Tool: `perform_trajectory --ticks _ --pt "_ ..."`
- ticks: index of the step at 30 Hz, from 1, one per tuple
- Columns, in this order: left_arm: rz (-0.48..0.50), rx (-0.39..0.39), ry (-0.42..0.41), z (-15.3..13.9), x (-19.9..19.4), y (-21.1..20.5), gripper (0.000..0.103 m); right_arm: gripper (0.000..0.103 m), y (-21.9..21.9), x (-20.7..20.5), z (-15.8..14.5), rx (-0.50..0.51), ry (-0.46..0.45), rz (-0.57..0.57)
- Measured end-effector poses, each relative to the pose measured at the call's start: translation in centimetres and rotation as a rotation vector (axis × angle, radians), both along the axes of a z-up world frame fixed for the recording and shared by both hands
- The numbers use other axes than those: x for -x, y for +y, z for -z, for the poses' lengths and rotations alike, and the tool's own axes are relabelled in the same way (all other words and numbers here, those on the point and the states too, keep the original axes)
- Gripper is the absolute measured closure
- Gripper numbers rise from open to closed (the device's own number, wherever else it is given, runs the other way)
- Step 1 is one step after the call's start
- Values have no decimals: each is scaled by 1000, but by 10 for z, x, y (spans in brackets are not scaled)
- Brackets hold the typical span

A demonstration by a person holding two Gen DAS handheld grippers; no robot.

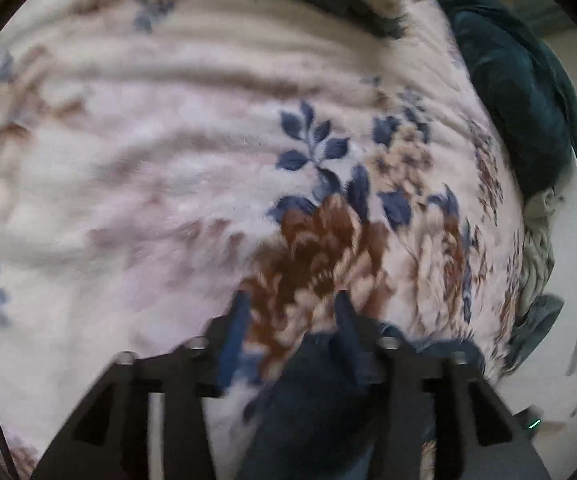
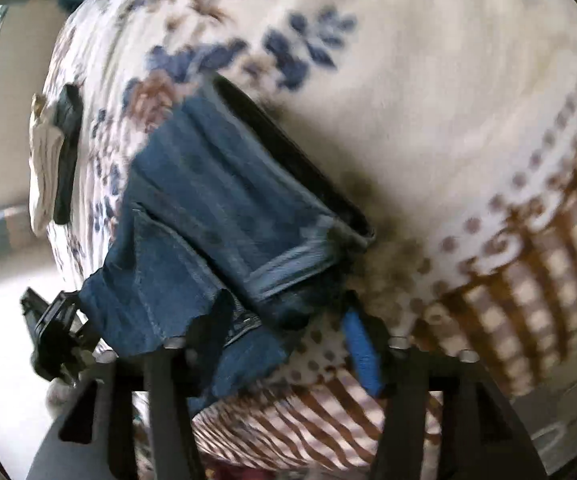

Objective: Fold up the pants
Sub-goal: 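Fold the jeans over again with both grippers and lay them down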

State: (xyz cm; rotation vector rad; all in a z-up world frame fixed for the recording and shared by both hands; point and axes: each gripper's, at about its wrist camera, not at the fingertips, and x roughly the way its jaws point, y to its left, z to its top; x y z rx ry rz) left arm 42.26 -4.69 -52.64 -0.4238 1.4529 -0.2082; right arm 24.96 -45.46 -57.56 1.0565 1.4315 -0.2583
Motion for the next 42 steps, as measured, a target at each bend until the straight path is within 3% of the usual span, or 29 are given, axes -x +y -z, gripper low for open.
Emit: perform_trajectory --ticks 3,7,10,15,16,17,19,21,23,26,28,29,30,32,35,38,42 --pt "21 -17 -37 -24 28 -3 45 34 -9 -7 -26 82 -29 -64" --pt "-10 -7 -50 -38 55 -2 44 32 -17 -35 -25 183 -27 -170" --pt "-86 3 -60 -39 62 8 37 32 -34 -48 -4 147 0 -189" --pt "-197 47 -95 -51 62 30 37 33 -35 -52 21 79 0 -202" --pt "-189 39 -110 -55 63 32 37 36 -34 -53 20 76 -25 -208" --pt "-175 36 -112 -57 64 32 37 54 -32 -52 16 94 -43 -223" --pt "-113 17 -90 -53 71 23 36 77 -26 -50 5 78 -92 -245" --pt "-36 -2 -38 -36 84 8 36 79 -20 -52 -4 69 -106 -268" --pt "24 -26 13 -17 97 -6 36 79 -25 -48 -13 124 -105 -281" --pt "59 -9 70 7 114 -20 36 78 -42 -42 5 109 -4 -239" --pt "76 -15 83 16 116 -27 36 70 -43 -42 14 28 26 -234" --pt "83 -16 72 17 116 -30 36 60 -43 -43 16 -5 41 -238" --pt "88 -16 57 17 116 -31 36 50 -44 -44 13 -7 40 -252" --pt "120 -44 32 19 113 -37 39 41 -41 -42 10 19 39 -286" --pt "165 -77 45 27 106 -40 40 45 -33 -35 18 117 116 -378" --pt "169 -68 52 18 104 -42 39 45 -34 -33 20 119 161 -385" --pt "123 -70 27 -5 112 -35 34 42 -13 -58 -35 174 115 -516"
